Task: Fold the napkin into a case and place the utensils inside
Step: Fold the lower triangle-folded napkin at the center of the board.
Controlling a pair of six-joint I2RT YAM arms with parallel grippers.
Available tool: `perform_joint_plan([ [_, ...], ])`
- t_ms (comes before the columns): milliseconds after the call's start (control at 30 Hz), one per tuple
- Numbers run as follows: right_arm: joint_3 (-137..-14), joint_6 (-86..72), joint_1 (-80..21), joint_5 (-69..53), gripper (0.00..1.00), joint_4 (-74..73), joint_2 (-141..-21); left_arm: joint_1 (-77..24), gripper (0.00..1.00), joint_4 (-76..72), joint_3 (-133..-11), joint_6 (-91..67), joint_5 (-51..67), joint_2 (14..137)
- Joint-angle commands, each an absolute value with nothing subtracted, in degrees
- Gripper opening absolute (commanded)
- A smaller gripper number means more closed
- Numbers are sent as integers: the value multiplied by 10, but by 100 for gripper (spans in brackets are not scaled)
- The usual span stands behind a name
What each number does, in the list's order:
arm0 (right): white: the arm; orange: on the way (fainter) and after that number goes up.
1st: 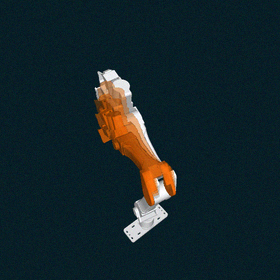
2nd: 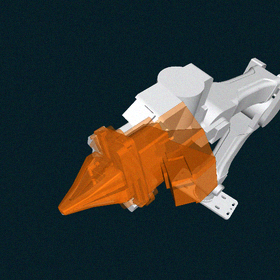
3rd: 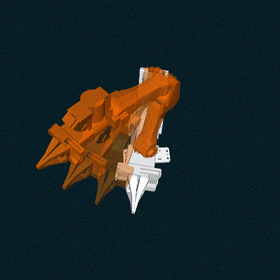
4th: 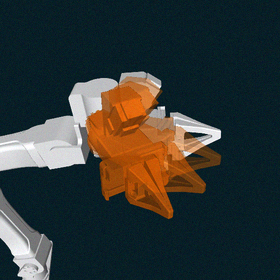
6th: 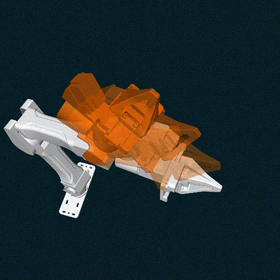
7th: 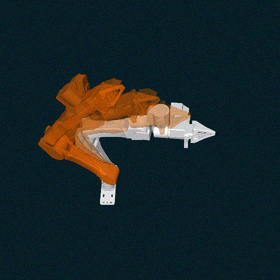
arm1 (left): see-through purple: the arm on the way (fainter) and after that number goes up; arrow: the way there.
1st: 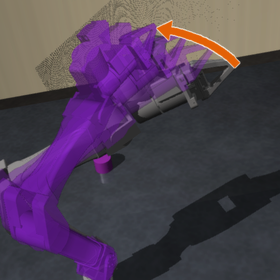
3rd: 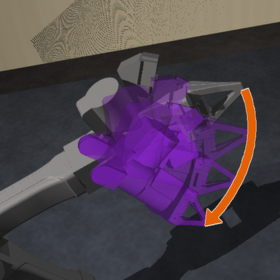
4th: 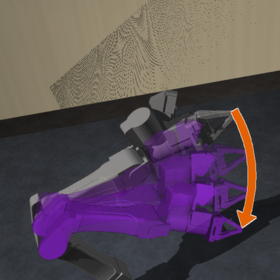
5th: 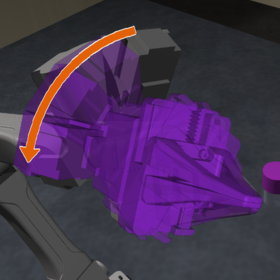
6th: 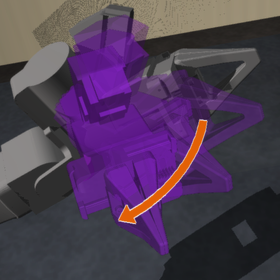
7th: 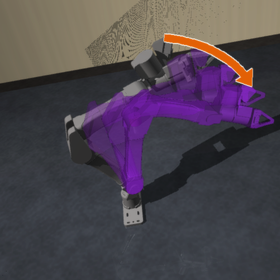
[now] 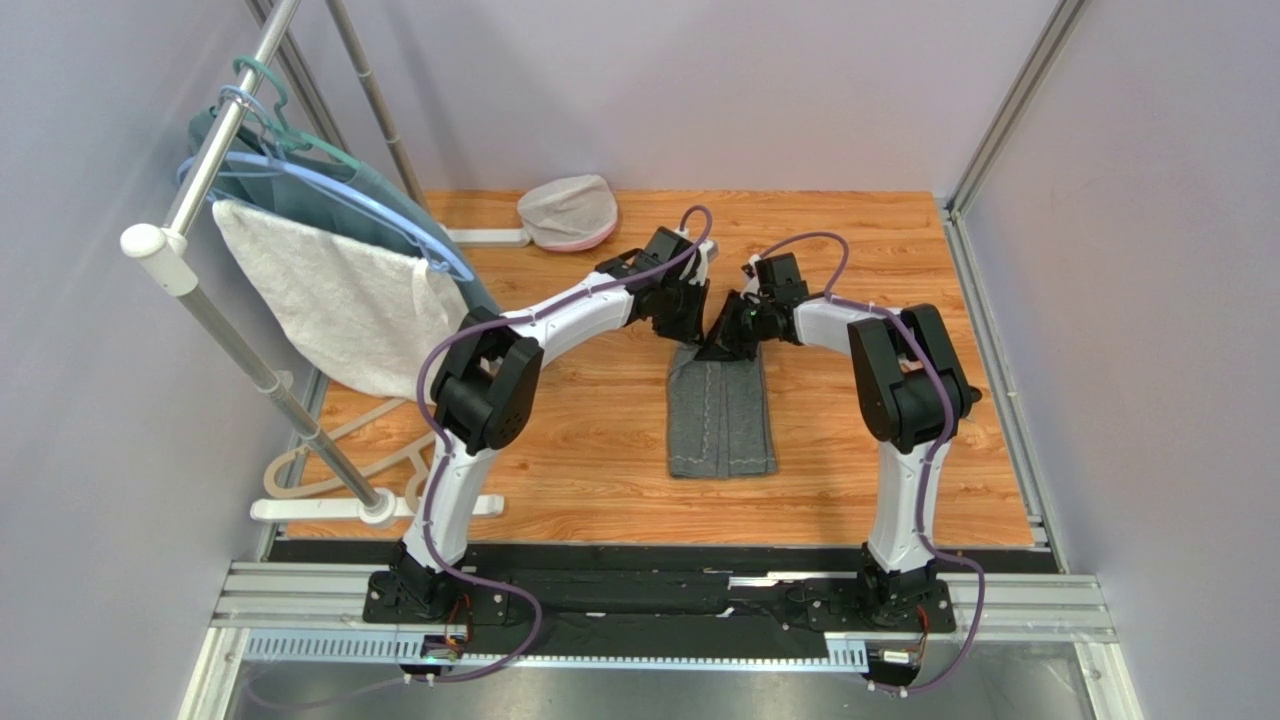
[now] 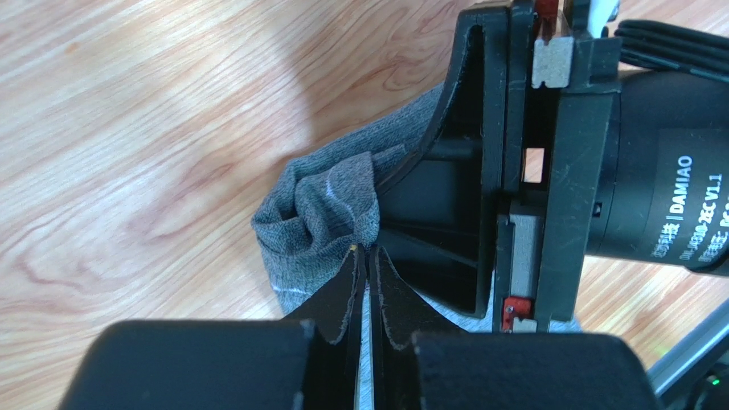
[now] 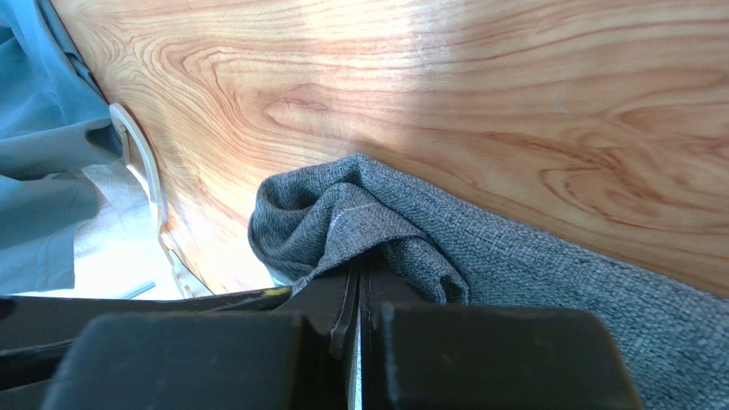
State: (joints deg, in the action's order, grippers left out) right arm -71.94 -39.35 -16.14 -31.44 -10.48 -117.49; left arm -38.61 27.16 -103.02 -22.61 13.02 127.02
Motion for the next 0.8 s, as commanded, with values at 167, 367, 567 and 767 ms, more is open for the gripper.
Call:
perform_joint_plan([
  [167, -716, -373, -133, -293, 0, -126, -1122, -390, 22, 181, -981, -282, 120, 1264],
  [367, -716, -344, -124, -292, 0, -159, -1092, -376, 31, 156, -962, -286, 112, 1223],
  [567, -746, -326, -124, -281, 0, -192, -1082, -363, 32, 133, -938, -314, 155, 1177],
  [767, -755, -323, -124, -287, 0, -201, -1076, -339, 31, 156, -933, -344, 171, 1165],
])
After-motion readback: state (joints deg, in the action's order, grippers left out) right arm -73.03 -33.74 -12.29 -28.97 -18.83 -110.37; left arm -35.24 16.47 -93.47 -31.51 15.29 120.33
